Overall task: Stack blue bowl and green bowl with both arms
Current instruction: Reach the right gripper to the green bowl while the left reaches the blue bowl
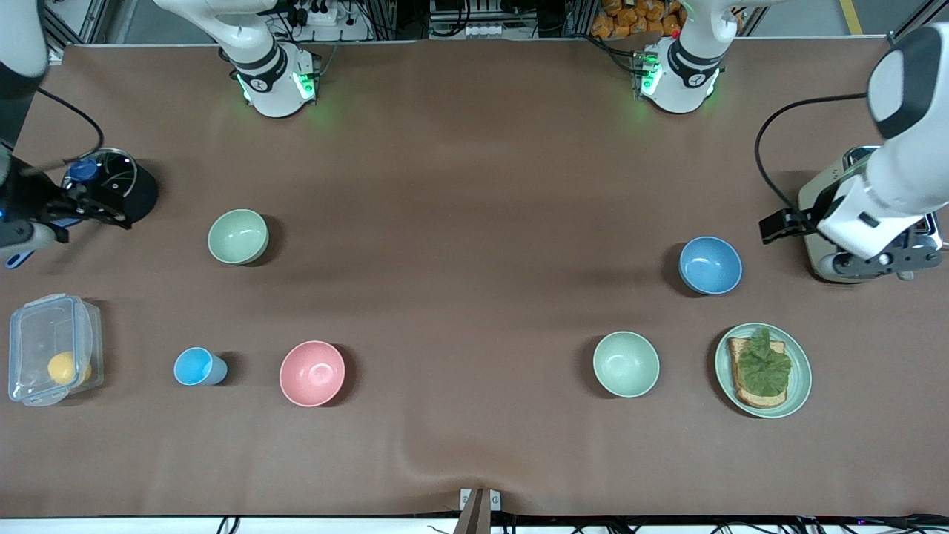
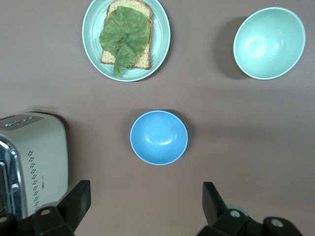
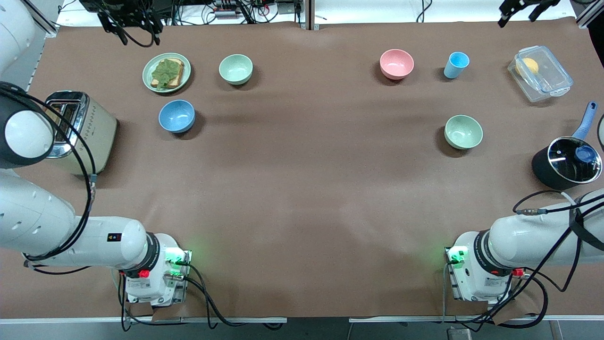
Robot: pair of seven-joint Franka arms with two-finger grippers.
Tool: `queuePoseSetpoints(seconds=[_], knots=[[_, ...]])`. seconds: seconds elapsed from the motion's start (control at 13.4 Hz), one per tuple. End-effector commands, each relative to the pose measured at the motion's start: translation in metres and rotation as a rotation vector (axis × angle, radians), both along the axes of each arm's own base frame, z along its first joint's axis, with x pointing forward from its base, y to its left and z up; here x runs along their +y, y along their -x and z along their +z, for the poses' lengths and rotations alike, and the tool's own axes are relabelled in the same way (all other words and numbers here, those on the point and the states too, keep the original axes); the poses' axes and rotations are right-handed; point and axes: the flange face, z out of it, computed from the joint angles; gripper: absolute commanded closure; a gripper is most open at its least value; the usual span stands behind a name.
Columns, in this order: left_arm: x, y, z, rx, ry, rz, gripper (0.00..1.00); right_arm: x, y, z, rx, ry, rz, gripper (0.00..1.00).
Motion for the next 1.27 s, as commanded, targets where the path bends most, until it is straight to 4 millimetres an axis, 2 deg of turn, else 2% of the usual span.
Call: queuePoseSetpoints(seconds=[0.0, 0.15, 0.3, 0.45, 0.67, 0.82, 1.04, 1.19], knots=[[0.005, 0.004, -0.043, -0.023, -0.014, -0.026, 0.0, -0.003, 0.003, -0.058, 0.006, 0.007, -0.007, 0.0], [0.005, 0.006, -0.073, -0.005, -0.012, -0.028, 0.0, -0.002, 0.008, -0.093, 0.028, 0.007, -0.005, 0.0], [0.007, 0.002, -0.107, 0.041, -0.011, -0.027, 0.0, -0.003, 0.005, -0.11, 0.049, 0.007, -0.006, 0.0], [0.011, -0.001, -0.138, 0.075, -0.007, -0.023, 0.0, -0.013, 0.005, -0.13, 0.081, 0.007, -0.019, 0.0], [0.035, -0.005, -0.168, 0.113, 0.0, 0.011, 0.0, -0.015, 0.023, -0.18, 0.053, 0.003, 0.041, 0.0], [0.038, 0.002, -0.188, 0.128, 0.002, 0.015, 0.0, -0.026, 0.039, -0.209, 0.046, -0.001, 0.049, 0.0], [0.04, 0.01, -0.203, 0.137, 0.006, 0.0, 0.0, -0.055, 0.057, -0.243, -0.001, -0.001, 0.115, 0.0], [0.056, 0.013, -0.213, 0.13, 0.011, 0.02, 0.0, -0.068, 0.066, -0.253, -0.003, -0.049, 0.134, 0.0]])
